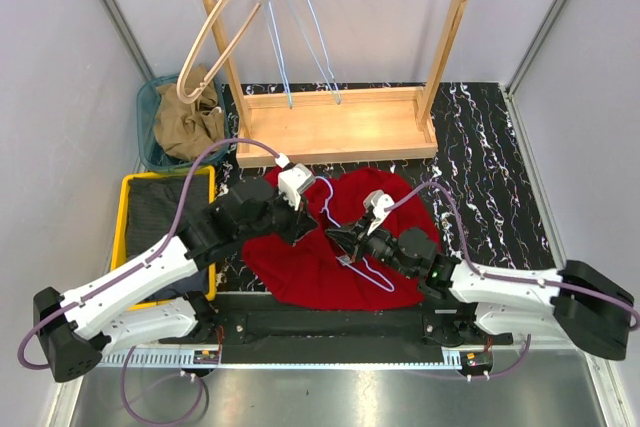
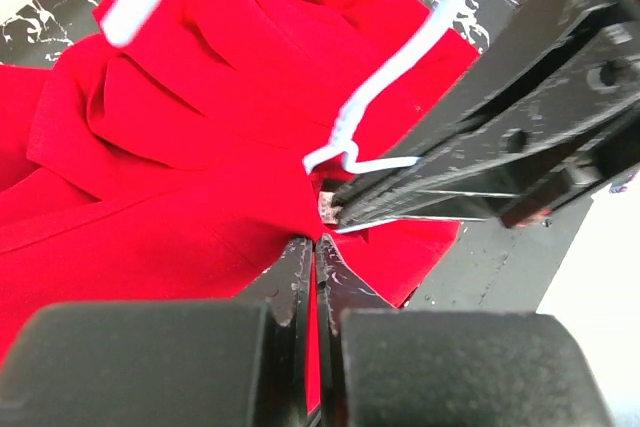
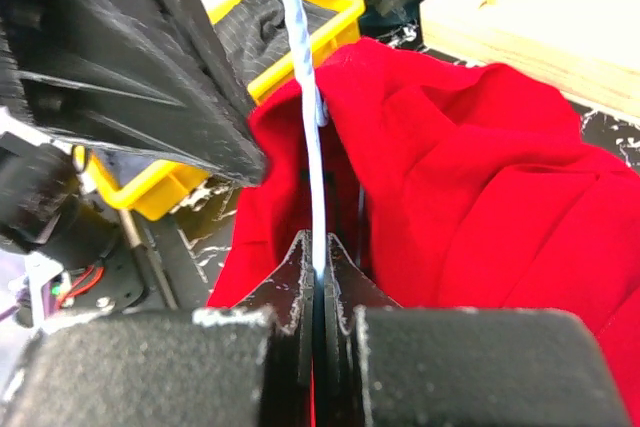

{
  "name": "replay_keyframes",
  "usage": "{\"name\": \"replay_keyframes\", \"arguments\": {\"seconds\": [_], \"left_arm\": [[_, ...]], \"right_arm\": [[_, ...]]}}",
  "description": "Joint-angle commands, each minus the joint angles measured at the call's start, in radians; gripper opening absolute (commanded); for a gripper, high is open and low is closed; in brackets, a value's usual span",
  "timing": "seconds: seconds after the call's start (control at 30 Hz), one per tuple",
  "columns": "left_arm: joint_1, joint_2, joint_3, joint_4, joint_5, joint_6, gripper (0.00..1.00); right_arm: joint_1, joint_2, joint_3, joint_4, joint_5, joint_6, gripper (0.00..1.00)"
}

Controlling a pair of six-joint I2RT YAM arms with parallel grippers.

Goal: Place the skirt on the hanger

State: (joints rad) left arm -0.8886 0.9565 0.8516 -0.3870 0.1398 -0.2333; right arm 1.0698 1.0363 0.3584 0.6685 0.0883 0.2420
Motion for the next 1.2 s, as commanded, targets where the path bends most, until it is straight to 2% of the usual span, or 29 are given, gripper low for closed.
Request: {"name": "replay_keyframes", "arguments": {"seconds": [0.0, 0.03, 0.1, 0.17, 0.2, 0.27, 0.43, 0.5, 0.57, 0.73, 1.0, 1.17], "left_arm": [[-0.006, -0.018, -0.006, 0.05, 0.001, 0.012, 0.26], [-0.006, -0.018, -0.003, 0.043, -0.002, 0.021, 0.34], [-0.006, -0.018, 0.01, 0.016, -0.022, 0.028, 0.62], [-0.006, -0.019, 0.03, -0.031, -0.06, 0.057, 0.69], [-0.006, -0.027, 0.05, -0.048, -0.087, 0.067, 0.77], [-0.006, -0.036, 0.078, -0.103, -0.188, 0.103, 0.82], [-0.003, -0.067, 0.145, -0.177, -0.417, 0.199, 0.95], [0.0, -0.085, 0.155, -0.185, -0.428, 0.227, 0.96], [0.002, -0.104, 0.152, -0.194, -0.401, 0.319, 0.96], [0.011, -0.116, 0.135, -0.202, -0.254, 0.457, 0.96], [0.017, -0.07, 0.161, -0.064, -0.286, 0.541, 0.9], [0.017, -0.048, 0.211, -0.049, -0.203, 0.574, 0.9]], "right_arm": [[0.007, 0.096, -0.071, 0.422, 0.074, -0.046, 0.0], [0.009, 0.129, -0.075, 0.469, 0.076, -0.055, 0.0], [0.007, 0.162, -0.081, 0.517, 0.073, -0.067, 0.0], [0.007, 0.218, -0.09, 0.61, 0.071, -0.07, 0.0], [0.007, 0.234, -0.093, 0.641, 0.07, -0.072, 0.0], [0.007, 0.281, -0.098, 0.721, 0.067, -0.072, 0.0], [0.007, 0.265, -0.099, 0.731, 0.028, -0.049, 0.0], [0.007, 0.226, -0.102, 0.714, 0.011, -0.047, 0.0], [0.007, 0.194, -0.099, 0.657, -0.004, -0.049, 0.0], [0.007, 0.067, -0.104, 0.534, -0.047, -0.041, 0.0], [0.009, -0.142, -0.092, 0.283, -0.087, -0.046, 0.0], [0.007, -0.199, -0.087, 0.23, -0.085, -0.05, 0.0]]}}
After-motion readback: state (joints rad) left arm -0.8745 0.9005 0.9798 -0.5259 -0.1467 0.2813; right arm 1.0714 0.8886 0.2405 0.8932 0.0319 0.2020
